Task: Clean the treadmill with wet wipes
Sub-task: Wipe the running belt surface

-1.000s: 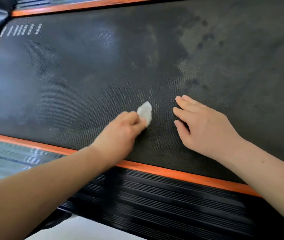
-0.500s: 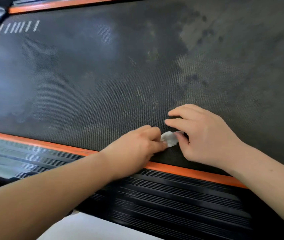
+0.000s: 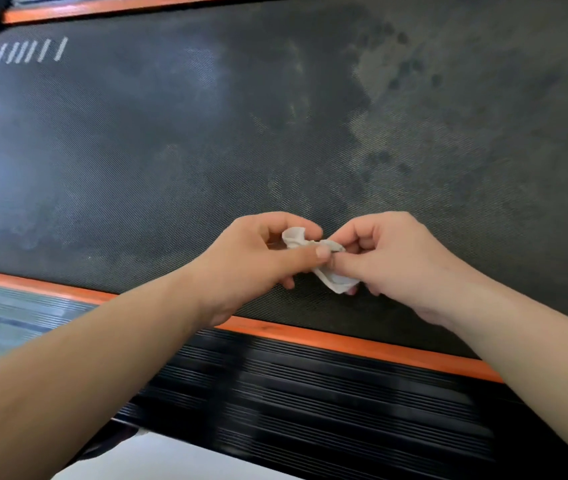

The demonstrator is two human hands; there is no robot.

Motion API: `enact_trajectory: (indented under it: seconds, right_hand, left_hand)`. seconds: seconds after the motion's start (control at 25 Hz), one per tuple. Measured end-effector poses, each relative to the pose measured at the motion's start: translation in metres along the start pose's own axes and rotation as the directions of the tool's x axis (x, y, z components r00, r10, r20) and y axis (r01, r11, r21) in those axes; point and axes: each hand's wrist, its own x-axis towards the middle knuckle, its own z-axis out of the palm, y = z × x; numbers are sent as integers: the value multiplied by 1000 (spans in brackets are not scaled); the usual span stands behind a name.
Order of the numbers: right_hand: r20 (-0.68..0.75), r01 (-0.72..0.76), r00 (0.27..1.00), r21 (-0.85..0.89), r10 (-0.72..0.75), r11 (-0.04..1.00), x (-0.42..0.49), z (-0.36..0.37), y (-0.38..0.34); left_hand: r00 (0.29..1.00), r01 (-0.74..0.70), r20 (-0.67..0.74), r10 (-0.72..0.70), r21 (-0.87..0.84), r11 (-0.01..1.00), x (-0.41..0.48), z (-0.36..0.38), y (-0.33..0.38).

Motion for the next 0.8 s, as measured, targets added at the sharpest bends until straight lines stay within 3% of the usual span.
enact_trajectory:
  seconds: [0.24, 0.36, 0.44, 0.56, 0.68, 0.76, 0.8]
  right_hand:
    - [25, -56, 998, 71, 55, 996, 2, -17, -1]
    - [-5, -56, 998, 84, 56, 995, 0, -22, 0]
    - [-56, -43, 997, 56, 46, 998, -3, -33, 0]
    - [-160, -49, 986, -28, 44, 998, -5, -55, 0]
    - [-215, -89, 974, -102, 66, 991, -10, -72, 5]
    - [-295, -106, 954, -129, 64, 986, -15, -86, 10]
    - [-355, -101, 934, -187, 29, 977, -16, -93, 11]
  left_hand:
    - [981, 15, -193, -26, -57, 998, 10, 5, -3]
    - [972, 32, -218, -85, -236, 971, 15, 8, 2]
    - [968, 10, -241, -70, -239, 971, 20, 10, 7]
    - [965, -6, -262, -13, -71, 997, 31, 23, 12]
    - [948, 19, -311, 72, 278, 960, 48, 30, 14]
    - [908, -20, -323, 268, 603, 798, 49, 32, 14]
    - [855, -129, -263, 446, 725, 676, 46, 32, 14]
